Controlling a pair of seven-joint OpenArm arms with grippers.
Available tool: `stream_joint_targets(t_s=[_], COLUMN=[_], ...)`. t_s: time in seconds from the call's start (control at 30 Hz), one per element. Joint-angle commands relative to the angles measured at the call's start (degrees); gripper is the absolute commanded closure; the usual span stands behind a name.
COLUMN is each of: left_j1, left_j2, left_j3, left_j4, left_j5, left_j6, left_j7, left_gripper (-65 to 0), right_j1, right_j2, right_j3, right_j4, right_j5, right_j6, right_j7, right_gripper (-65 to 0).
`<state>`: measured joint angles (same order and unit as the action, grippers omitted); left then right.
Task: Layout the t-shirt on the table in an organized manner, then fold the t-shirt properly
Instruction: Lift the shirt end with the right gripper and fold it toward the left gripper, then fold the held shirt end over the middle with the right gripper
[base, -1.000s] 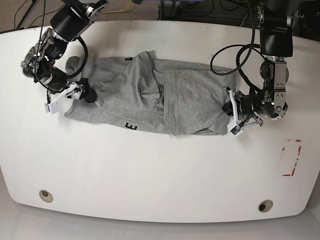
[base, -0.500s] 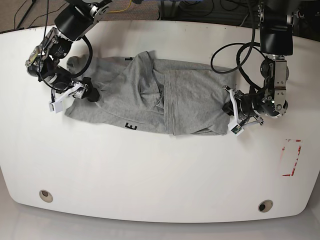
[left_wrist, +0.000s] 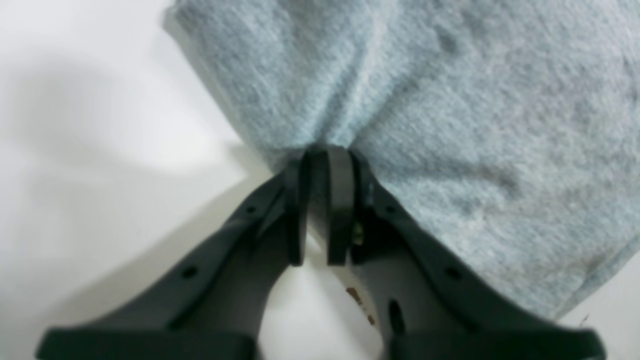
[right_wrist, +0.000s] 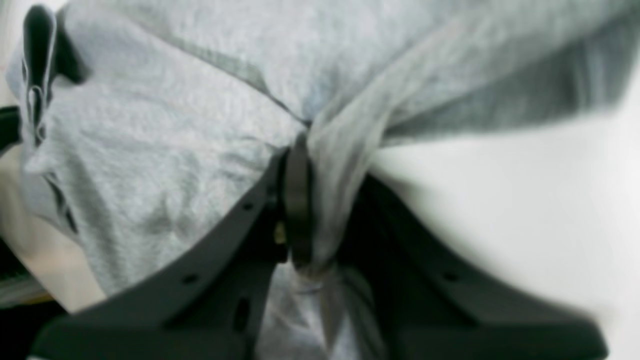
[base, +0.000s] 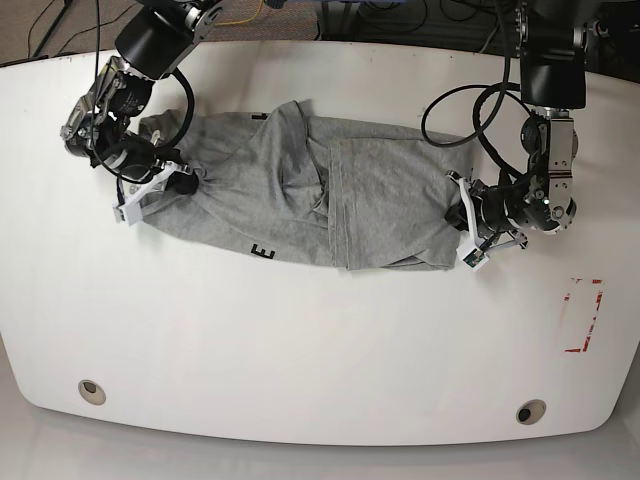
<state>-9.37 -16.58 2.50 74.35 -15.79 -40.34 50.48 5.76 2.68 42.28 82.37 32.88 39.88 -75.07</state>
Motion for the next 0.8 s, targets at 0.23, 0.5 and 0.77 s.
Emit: stream_joint_targets(t_s=[0.23, 0.5, 0.77], left_j1=[1.1, 1.0, 1.0], left_j2=[-0.4, -0.2, 1.3], left_j3=[0.4, 0.4, 0.4], left_j4=[-0.8, -0.9, -0.9], left_j5=[5.0, 5.0, 5.1], left_j6=[0.3, 0.3, 0.3], left_j7=[6.3, 6.4, 6.4], left_gripper=[-5.7, -5.7, -5.7], right_j1=[-1.3, -2.9, -2.7], right_j2=[-1.0, -1.9, -6.7], right_j3=[-6.5, -14.6, -21.7], right_j4=[15.6, 24.7, 30.8], right_j5=[1.7, 1.7, 1.9], right_j6=[0.1, 0.1, 0.1], right_j7=[1.7, 1.7, 1.7], right_gripper=[-5.5, -5.5, -5.5])
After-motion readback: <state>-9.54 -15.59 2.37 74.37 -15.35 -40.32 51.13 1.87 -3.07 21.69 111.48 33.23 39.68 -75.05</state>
